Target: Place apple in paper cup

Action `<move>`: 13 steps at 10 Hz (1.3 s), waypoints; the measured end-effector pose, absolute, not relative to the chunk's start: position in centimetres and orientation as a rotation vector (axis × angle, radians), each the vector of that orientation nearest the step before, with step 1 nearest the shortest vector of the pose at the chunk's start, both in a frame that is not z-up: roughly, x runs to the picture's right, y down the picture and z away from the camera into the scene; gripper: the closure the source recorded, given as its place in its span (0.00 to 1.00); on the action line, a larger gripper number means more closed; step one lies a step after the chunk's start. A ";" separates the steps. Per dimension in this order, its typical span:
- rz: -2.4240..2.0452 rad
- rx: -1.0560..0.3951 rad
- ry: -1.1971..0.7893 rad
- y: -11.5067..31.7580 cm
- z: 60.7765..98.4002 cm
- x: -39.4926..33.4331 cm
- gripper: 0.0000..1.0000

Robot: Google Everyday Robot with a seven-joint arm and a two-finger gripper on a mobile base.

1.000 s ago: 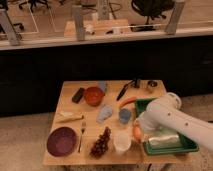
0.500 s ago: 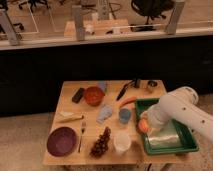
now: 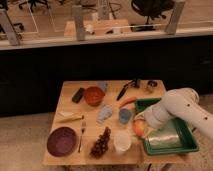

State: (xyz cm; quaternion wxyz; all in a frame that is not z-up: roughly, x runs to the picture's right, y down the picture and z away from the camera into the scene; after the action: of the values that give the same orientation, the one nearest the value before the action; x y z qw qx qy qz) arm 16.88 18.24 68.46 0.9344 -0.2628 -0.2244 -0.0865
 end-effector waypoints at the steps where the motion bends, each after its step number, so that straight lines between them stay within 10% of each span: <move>1: -0.193 -0.545 -0.496 18.4 68.1 15.8 0.91; 8: -0.328 -0.625 -0.728 21.0 63.7 9.3 0.90; 13: -0.363 -0.637 -0.701 22.3 64.0 8.3 0.44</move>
State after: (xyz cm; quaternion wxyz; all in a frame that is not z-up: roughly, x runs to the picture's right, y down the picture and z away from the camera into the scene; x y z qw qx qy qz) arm 8.27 22.30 64.03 0.8741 -0.3052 -0.3357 -0.1738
